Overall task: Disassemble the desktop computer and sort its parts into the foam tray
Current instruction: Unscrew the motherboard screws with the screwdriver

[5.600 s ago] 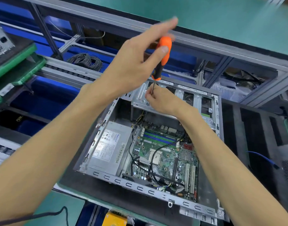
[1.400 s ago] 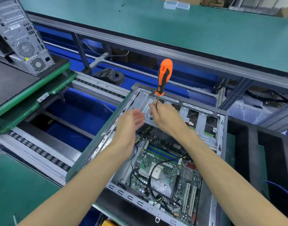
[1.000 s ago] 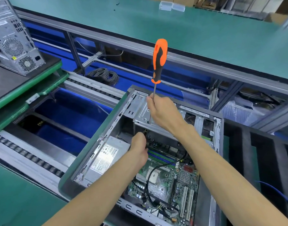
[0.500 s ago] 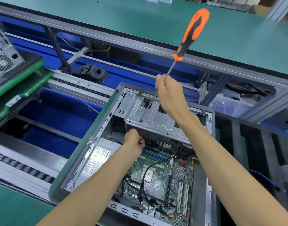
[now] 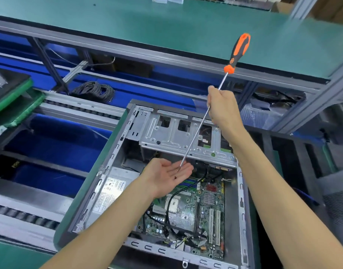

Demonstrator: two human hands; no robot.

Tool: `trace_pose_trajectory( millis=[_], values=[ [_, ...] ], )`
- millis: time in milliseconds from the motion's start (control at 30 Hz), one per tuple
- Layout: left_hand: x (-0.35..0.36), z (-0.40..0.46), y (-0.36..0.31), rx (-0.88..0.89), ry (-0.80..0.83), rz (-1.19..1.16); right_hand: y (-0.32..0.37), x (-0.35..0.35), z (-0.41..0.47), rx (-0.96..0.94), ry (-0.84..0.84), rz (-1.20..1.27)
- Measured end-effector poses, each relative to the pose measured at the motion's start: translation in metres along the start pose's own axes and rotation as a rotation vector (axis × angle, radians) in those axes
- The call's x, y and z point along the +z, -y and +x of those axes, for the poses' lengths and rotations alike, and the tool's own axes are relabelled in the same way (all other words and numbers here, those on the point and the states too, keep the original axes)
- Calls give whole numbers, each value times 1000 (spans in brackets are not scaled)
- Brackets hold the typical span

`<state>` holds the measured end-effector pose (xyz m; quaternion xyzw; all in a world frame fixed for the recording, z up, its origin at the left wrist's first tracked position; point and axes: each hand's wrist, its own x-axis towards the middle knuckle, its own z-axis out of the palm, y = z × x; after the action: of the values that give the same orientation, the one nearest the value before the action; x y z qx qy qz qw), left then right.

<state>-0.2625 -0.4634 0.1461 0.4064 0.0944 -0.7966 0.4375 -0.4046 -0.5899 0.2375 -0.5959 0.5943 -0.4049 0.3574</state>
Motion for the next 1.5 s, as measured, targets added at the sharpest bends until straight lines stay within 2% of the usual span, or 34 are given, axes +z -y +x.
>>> trace_pose_trajectory(
  millis=[133, 267, 500, 700, 967, 1100, 1300, 1400, 1500],
  values=[
    [15, -6, 30, -71, -13, 193, -21, -21, -20, 9, -42, -69],
    [44, -14, 53, -83, 86, 329, -47, -57, -46, 47, -108, 9],
    [106, -7, 114, -83, 220, 469, -93, -136, -94, 190, -335, 42],
    [125, 13, 161, -170, 195, 701, -124, -176, -139, 266, -421, 33],
    [123, 31, 173, -310, 59, 732, -132, -189, -160, 267, -448, 18],
    [126, 26, 170, -301, 113, 694, -128, -181, -158, 244, -422, 62],
    [126, 10, 138, -155, 364, 673, -104, -153, -145, 148, -378, 191],
    [119, -1, 110, 43, 436, 775, -86, -132, -139, 19, -336, 196],
    [104, -12, 74, 305, 378, 984, -69, -111, -134, -91, -305, 176]
  ],
)
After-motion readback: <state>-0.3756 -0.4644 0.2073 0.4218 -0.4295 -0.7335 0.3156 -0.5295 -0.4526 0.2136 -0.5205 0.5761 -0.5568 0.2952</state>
